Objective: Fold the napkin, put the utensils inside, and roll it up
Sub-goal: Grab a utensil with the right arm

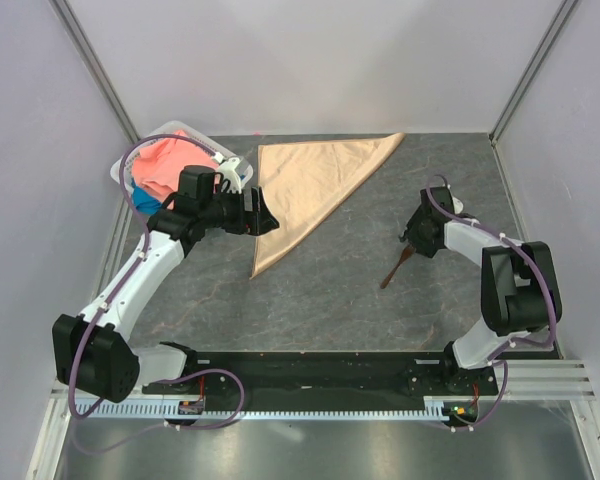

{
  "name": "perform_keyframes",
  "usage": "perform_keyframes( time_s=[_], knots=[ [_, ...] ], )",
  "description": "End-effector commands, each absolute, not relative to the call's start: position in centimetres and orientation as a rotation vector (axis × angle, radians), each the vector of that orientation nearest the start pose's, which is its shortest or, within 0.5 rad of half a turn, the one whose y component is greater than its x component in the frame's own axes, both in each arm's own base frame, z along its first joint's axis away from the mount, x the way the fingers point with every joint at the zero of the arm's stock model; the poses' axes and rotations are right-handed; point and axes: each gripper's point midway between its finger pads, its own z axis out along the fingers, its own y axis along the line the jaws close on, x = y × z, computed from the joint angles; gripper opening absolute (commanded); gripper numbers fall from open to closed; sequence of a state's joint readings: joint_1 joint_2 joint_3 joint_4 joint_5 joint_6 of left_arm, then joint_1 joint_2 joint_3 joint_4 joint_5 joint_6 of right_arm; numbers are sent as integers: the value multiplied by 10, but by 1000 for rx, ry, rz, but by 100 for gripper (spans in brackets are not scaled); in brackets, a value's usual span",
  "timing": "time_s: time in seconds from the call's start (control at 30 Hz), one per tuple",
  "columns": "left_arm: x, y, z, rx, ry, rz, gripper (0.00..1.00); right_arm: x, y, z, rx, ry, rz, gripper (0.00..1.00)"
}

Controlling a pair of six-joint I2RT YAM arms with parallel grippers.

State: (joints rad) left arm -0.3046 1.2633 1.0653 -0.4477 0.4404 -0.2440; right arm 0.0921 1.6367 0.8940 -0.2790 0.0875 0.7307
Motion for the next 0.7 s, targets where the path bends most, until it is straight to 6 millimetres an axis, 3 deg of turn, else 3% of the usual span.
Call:
perform_keyframes(
  time_s=[0.0, 0.27, 0.57, 0.67],
  knots=[
    [310, -187, 220, 365, 2181, -787, 90, 331, 41, 29, 721, 2536, -6, 60],
    [311, -185, 218, 361, 2182, -769, 90, 290, 61, 19, 652, 2629, -144, 59],
    [308, -189, 219, 364, 2184, -802, 89, 283, 94, 6, 596, 2681, -143, 54],
    [309, -188, 219, 364, 2182, -798, 89, 282, 99, 3, 587, 2696, -148, 43]
  ],
)
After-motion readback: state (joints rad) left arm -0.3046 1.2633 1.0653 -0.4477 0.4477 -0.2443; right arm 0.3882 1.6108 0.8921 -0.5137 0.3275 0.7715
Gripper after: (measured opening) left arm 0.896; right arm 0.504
